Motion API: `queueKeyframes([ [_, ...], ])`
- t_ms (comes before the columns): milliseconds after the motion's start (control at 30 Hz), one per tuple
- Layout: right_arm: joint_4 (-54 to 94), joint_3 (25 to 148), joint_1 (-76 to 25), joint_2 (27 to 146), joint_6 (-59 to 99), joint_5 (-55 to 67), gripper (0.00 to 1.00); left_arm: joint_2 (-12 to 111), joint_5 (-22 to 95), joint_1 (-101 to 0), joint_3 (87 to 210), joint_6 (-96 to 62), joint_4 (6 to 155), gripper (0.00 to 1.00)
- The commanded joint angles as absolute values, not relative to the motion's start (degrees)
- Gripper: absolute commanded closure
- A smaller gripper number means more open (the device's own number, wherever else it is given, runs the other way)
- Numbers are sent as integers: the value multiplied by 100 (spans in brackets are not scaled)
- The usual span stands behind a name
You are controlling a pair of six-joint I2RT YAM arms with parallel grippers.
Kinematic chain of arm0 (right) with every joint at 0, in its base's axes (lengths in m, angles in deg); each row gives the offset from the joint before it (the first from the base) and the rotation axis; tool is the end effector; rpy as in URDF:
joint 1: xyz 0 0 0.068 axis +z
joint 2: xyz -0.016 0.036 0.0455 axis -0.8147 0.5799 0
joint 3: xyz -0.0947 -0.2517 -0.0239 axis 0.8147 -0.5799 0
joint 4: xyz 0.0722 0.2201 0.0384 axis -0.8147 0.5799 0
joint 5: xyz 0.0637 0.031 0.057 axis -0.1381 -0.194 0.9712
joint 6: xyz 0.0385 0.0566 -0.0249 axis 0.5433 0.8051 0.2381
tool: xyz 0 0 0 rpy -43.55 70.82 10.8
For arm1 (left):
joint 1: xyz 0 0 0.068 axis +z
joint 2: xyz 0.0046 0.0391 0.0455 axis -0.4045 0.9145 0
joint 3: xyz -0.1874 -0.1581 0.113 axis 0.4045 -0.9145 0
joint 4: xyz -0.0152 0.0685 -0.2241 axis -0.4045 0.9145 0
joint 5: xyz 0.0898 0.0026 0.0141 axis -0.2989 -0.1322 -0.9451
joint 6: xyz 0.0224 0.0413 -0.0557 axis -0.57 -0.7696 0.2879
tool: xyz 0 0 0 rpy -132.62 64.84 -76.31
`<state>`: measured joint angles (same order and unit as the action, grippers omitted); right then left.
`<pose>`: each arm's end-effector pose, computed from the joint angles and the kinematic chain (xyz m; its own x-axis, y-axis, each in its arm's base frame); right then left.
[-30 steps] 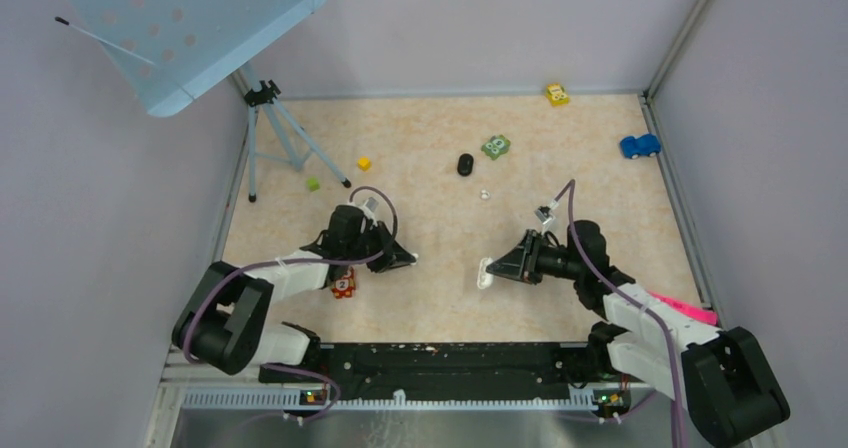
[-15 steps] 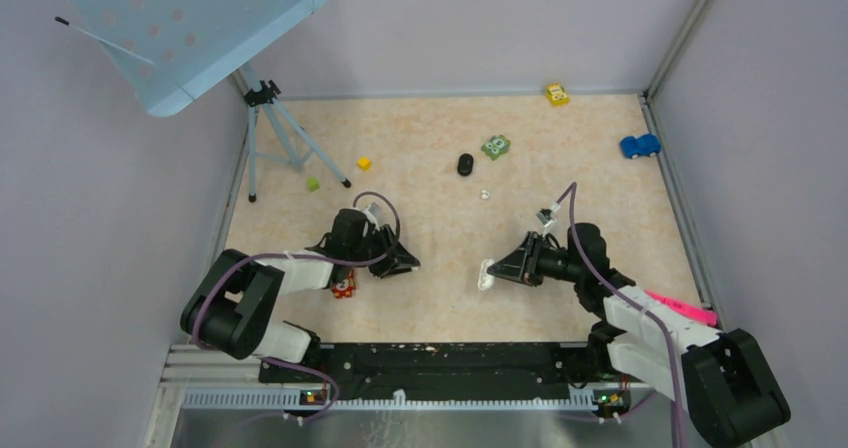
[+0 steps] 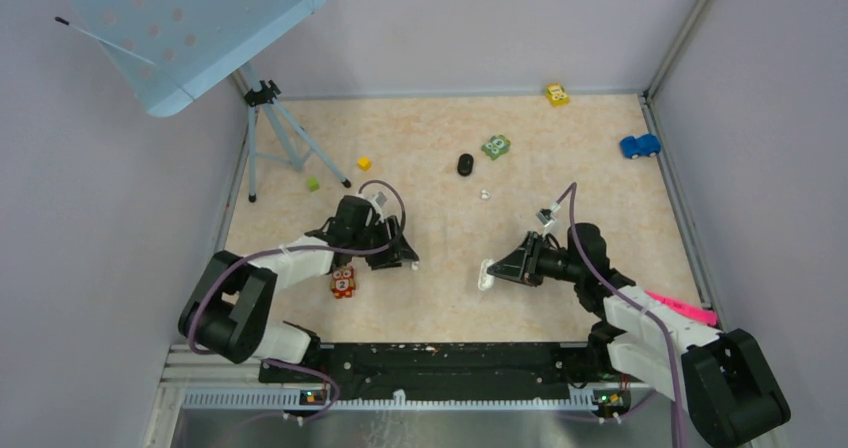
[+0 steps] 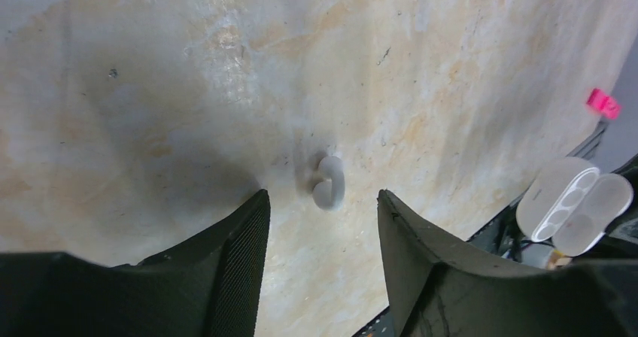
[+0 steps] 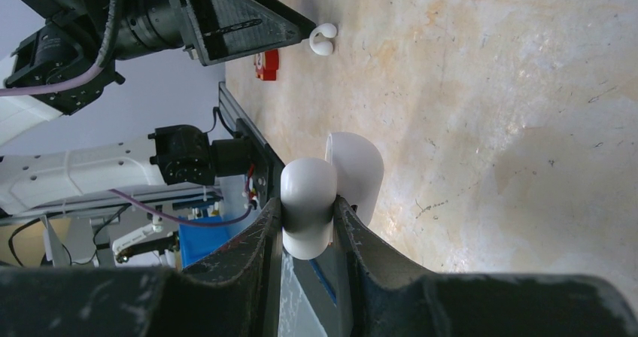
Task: Insert the wireless bluetooth earbuds into the charging case
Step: Pick up the right earbud from the center of the board.
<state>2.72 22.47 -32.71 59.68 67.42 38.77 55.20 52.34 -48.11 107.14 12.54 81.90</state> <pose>0.1484 0.1016 0.1697 -0.9060 0.3053 -0.2932 -0.1475 0.4216 0.8947 0.2162 -0.1245 0.1463 -0.9256 -0.2386 -0.2937 0.0170 0.7491 -0.6622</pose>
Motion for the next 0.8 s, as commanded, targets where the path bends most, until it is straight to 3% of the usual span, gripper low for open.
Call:
queueKeyframes([
  [0, 32, 2215, -3291, 5941, 6785, 3913, 100, 5358, 5059, -4825, 11069, 439, 9148, 39],
  [467, 8, 2183, -3289, 5888, 6866, 3917, 100, 6167, 3916, -5702, 12388, 6, 10461, 50],
  [767, 111, 2153, -3289, 5755, 6877, 3912, 100, 6332, 3833, -5831, 12477, 152, 10355, 67],
])
